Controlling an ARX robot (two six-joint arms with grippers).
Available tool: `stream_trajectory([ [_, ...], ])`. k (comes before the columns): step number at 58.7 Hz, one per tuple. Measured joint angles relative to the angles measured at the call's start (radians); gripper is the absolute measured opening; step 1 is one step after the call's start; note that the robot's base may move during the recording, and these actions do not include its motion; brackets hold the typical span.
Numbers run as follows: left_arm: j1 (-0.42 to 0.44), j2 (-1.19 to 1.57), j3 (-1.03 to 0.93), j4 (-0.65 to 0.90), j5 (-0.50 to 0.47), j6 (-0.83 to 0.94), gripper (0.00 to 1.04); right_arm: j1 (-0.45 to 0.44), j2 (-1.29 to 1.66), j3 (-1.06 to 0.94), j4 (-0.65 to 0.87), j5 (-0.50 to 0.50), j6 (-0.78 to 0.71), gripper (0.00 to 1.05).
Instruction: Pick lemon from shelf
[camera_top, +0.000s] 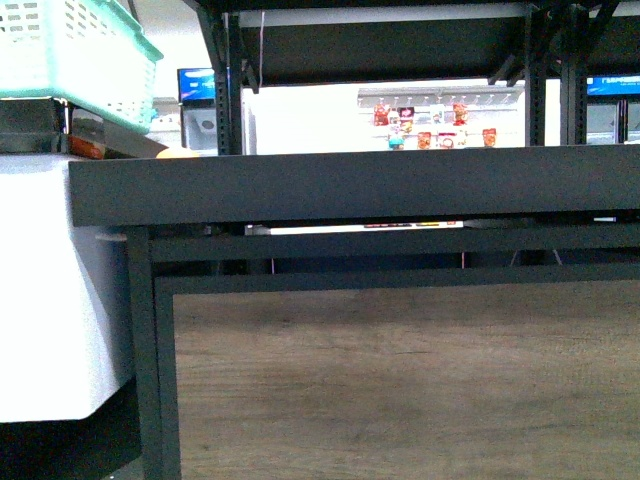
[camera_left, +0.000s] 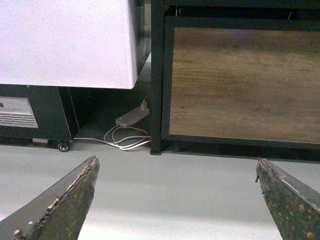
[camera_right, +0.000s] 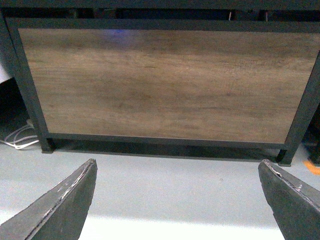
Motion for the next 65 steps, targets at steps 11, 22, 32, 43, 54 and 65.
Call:
stream_trajectory([
  [11,0.000,0.000,0.000,0.000,0.000,0.000,0.97,0.000,0.000,0.000,0.000,0.000,0.000,0.97],
  [22,0.000,0.000,0.000,0.000,0.000,0.000,0.97,0.000,0.000,0.000,0.000,0.000,0.000,0.97],
  [32,0.000,0.000,0.000,0.000,0.000,0.000,0.97,0.000,0.000,0.000,0.000,0.000,0.000,0.97],
  [43,0.000,0.000,0.000,0.000,0.000,0.000,0.97,0.000,0.000,0.000,0.000,0.000,0.000,0.97],
  [54,0.000,0.000,0.000,0.000,0.000,0.000,0.97,0.000,0.000,0.000,0.000,0.000,0.000,0.97],
  [65,0.000,0.000,0.000,0.000,0.000,0.000,0.97,0.000,0.000,0.000,0.000,0.000,0.000,0.97],
])
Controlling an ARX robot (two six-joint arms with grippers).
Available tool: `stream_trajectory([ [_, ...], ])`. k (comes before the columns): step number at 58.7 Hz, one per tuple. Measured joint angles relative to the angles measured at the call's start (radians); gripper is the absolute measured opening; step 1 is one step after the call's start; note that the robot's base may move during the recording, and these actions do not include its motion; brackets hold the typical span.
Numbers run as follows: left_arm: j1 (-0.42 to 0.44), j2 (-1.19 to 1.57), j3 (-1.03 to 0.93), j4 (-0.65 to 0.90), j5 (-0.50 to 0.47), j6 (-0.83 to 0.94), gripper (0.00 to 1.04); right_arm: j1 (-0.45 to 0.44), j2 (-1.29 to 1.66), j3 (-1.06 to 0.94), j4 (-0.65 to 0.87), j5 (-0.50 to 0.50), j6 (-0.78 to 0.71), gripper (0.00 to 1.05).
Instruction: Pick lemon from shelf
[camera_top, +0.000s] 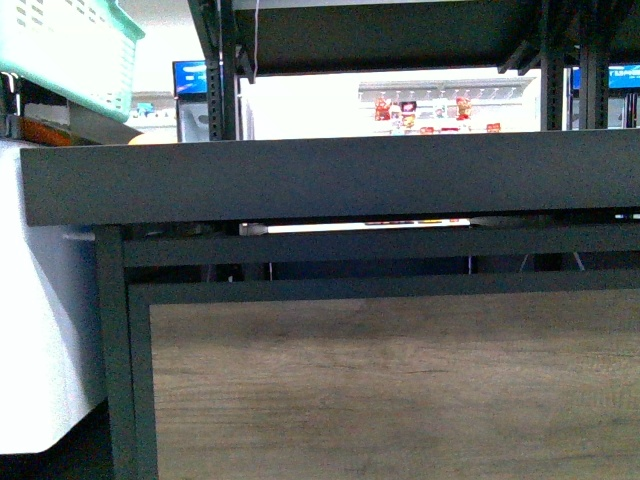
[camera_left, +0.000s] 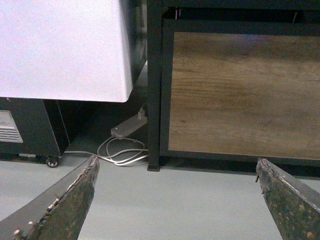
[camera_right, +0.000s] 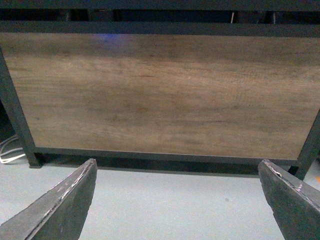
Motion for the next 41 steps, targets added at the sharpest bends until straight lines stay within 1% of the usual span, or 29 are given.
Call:
stream_trajectory([
  [41,0.000,0.000,0.000,0.000,-0.001,0.000,0.97,0.000,0.000,0.000,0.000,0.000,0.000,0.97],
])
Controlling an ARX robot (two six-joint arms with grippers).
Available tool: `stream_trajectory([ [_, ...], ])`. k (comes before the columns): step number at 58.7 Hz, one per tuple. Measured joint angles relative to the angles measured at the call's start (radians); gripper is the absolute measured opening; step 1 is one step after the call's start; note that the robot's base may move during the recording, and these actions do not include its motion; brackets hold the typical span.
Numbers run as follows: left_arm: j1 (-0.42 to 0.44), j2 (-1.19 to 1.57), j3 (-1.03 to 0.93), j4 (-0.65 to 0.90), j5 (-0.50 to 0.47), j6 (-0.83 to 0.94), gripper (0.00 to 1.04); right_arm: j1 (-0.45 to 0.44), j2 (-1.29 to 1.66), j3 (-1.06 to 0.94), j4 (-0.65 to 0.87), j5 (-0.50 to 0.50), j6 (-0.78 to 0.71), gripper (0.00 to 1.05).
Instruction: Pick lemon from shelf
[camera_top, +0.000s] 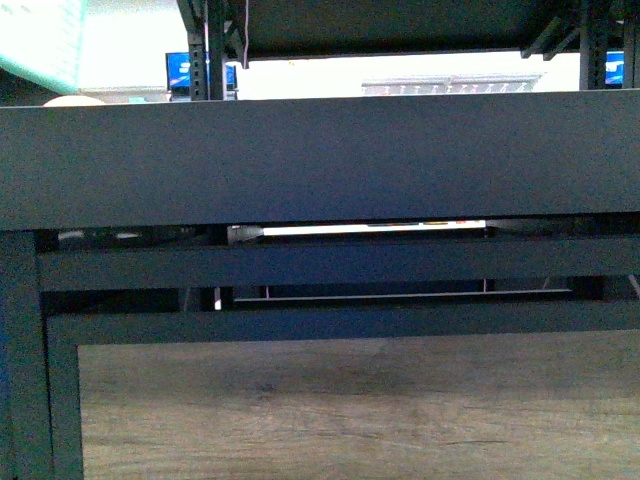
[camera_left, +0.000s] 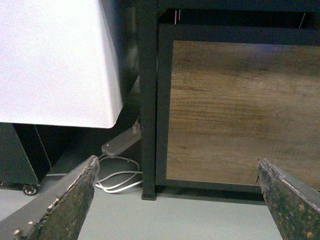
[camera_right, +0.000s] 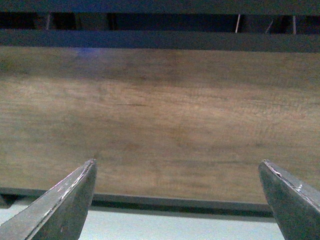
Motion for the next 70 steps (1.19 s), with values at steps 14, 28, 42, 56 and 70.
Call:
stream_trajectory([
  [14,0.000,0.000,0.000,0.000,0.001,0.000,0.97,0.000,0.000,0.000,0.000,0.000,0.000,0.97],
  [28,0.000,0.000,0.000,0.000,0.001,0.000,0.97,0.000,0.000,0.000,0.000,-0.001,0.000,0.97],
  [42,0.000,0.000,0.000,0.000,0.001,0.000,0.97,0.000,0.000,0.000,0.000,0.000,0.000,0.97],
  [56,0.000,0.000,0.000,0.000,0.002,0.000,0.97,0.000,0.000,0.000,0.000,0.000,0.000,0.97],
  [70,0.000,0.000,0.000,0.000,0.001,0.000,0.97,0.000,0.000,0.000,0.000,0.000,0.000,0.97],
])
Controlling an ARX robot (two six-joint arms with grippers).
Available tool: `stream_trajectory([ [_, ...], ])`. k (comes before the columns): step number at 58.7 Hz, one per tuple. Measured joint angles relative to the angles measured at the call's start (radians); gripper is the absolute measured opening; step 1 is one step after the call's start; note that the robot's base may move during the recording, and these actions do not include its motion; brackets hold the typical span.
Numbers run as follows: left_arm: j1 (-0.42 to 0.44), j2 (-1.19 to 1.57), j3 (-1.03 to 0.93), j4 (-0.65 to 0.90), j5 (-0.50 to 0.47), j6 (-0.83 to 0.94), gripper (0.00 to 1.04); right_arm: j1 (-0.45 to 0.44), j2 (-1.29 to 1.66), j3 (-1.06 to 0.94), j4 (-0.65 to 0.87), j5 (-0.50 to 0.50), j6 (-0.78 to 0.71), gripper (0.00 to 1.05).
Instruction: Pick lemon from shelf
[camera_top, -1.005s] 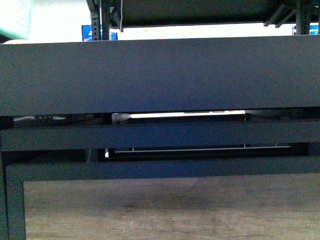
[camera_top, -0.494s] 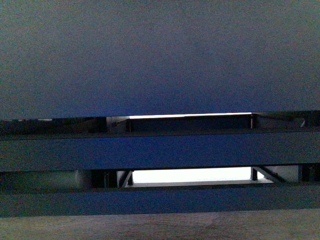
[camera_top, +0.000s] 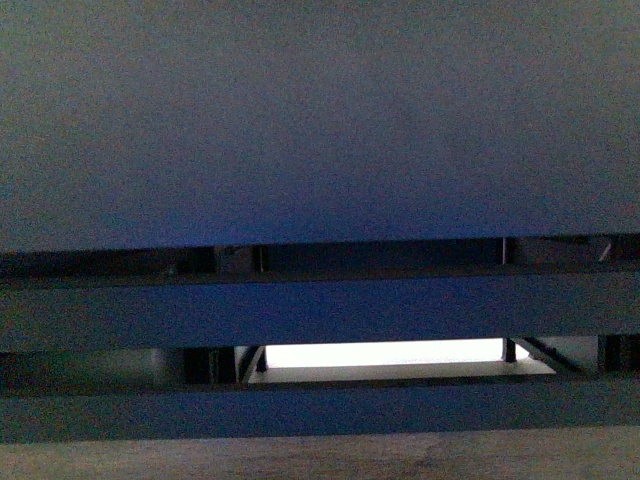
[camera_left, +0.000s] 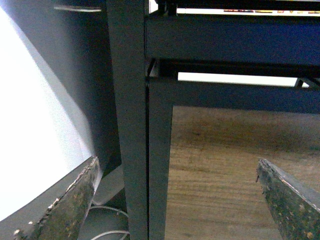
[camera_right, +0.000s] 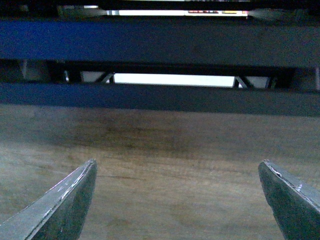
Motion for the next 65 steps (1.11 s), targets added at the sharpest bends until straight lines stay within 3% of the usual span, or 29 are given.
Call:
stream_trajectory([
  [65,0.000,0.000,0.000,0.000,0.000,0.000,0.97,0.000,0.000,0.000,0.000,-0.001,0.000,0.97],
])
